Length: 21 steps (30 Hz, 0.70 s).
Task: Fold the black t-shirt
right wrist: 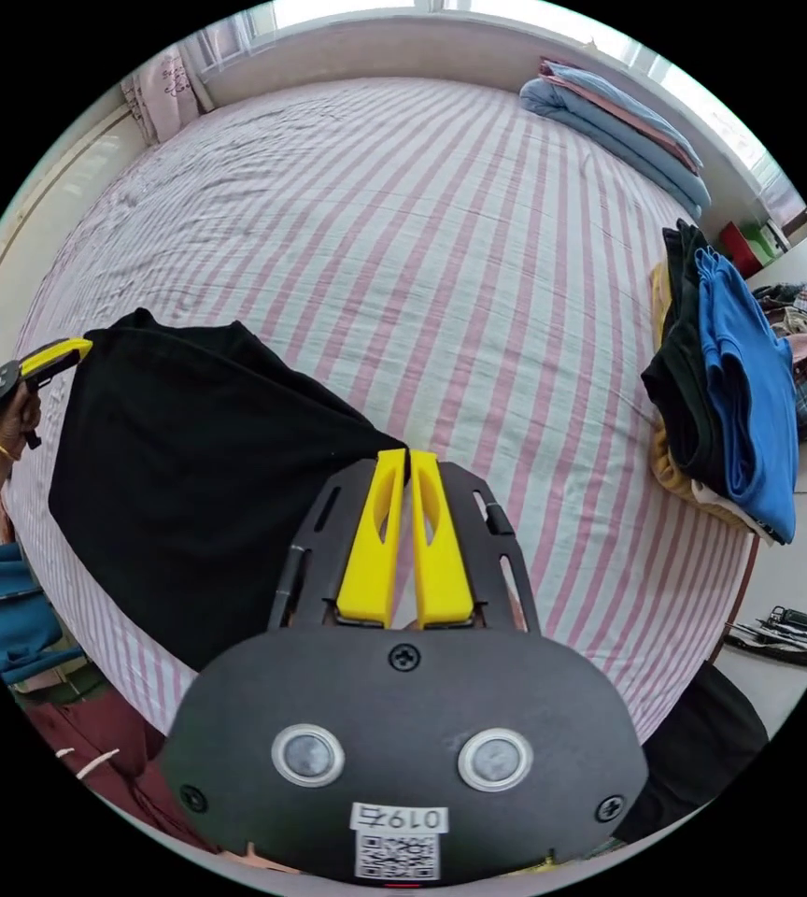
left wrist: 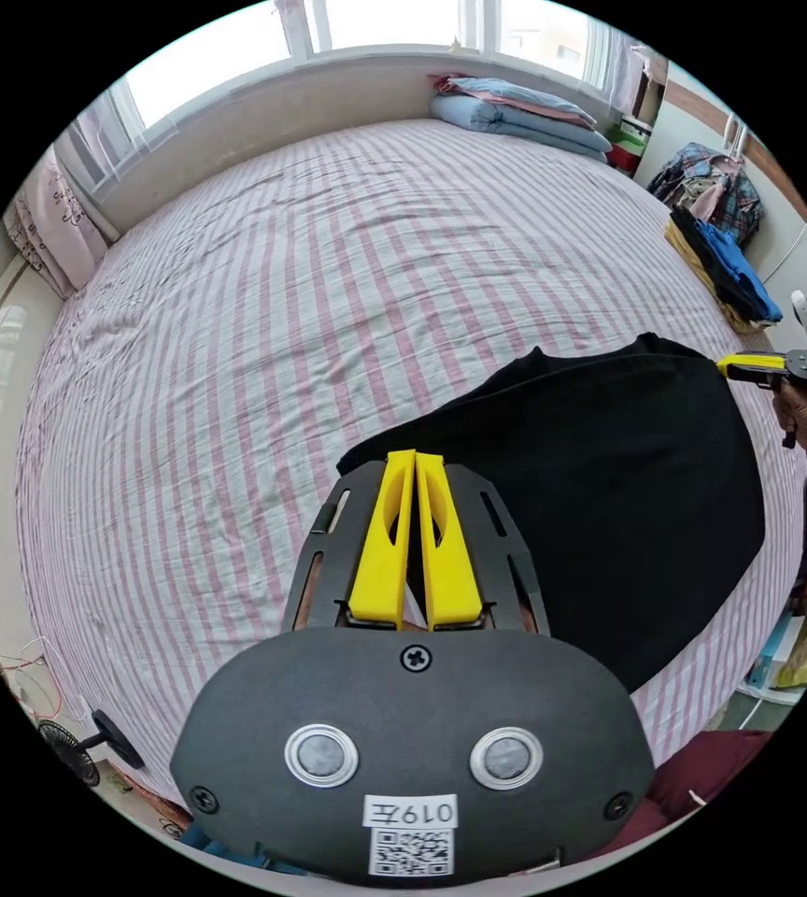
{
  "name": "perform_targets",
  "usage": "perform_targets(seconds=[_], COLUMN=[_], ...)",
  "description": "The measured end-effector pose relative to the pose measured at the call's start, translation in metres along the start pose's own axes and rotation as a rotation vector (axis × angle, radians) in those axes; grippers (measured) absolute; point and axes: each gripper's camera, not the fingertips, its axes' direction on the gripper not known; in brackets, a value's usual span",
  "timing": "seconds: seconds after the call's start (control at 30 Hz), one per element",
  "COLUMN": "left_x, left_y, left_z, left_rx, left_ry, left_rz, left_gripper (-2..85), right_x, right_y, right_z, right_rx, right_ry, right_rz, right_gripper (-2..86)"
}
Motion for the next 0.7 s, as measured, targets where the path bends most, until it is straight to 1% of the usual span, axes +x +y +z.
perform_targets(seconds=[0.07,0.1,0.2,0.27,0.3,0.33,0.4,0.47,0.5,0.57,0.67,0.7], left_x=[0.001,0.001,-0.003,-0.001,0.001,0.007,0.017,0.034,0.038,0.057,0.072,0.074], left_y=[0.002,0.003,0.012,0.031,0.037,0.05,0.073,0.104,0.111,0.138,0.162,0.166], left_z=[0.004,0.0,-0.033,-0.065,-0.072,-0.085,-0.102,-0.127,-0.133,-0.157,-0.192,-0.197], left_rx=[-0.075,-0.062,0.011,0.067,0.07,0.057,0.023,-0.046,-0.061,-0.119,-0.136,-0.143], left_ry=[-0.012,-0.018,-0.033,0.041,0.051,0.069,0.147,0.212,0.237,0.345,0.396,0.41], left_rz=[0.008,0.01,-0.015,-0.03,-0.028,-0.025,-0.03,-0.047,-0.048,-0.057,-0.083,-0.093], left_gripper=[0.7,0.7,0.6,0.6,0.6,0.6,0.6,0.6,0.6,0.7,0.8,0.8], right_x=[-0.001,-0.001,-0.009,-0.016,-0.022,-0.028,-0.043,-0.068,-0.084,-0.111,-0.134,-0.143], right_y=[0.005,0.011,0.038,0.063,0.082,0.102,0.132,0.159,0.175,0.198,0.23,0.241], right_z=[-0.002,-0.007,-0.033,-0.049,-0.06,-0.071,-0.087,-0.103,-0.113,-0.129,-0.158,-0.17], right_rx=[-0.007,0.005,0.094,0.133,0.161,0.174,0.184,0.165,0.149,0.133,0.148,0.165], right_ry=[0.009,0.016,0.1,0.092,0.051,-0.014,-0.077,-0.064,-0.101,-0.076,-0.124,-0.062], right_rz=[0.023,0.045,0.076,0.086,0.106,0.131,0.16,0.134,0.106,0.053,0.092,0.108], right_gripper=[2.5,4.6,4.7,2.3,0.7,-0.2,-0.7,-0.8,-0.9,-0.9,-0.8,-0.8])
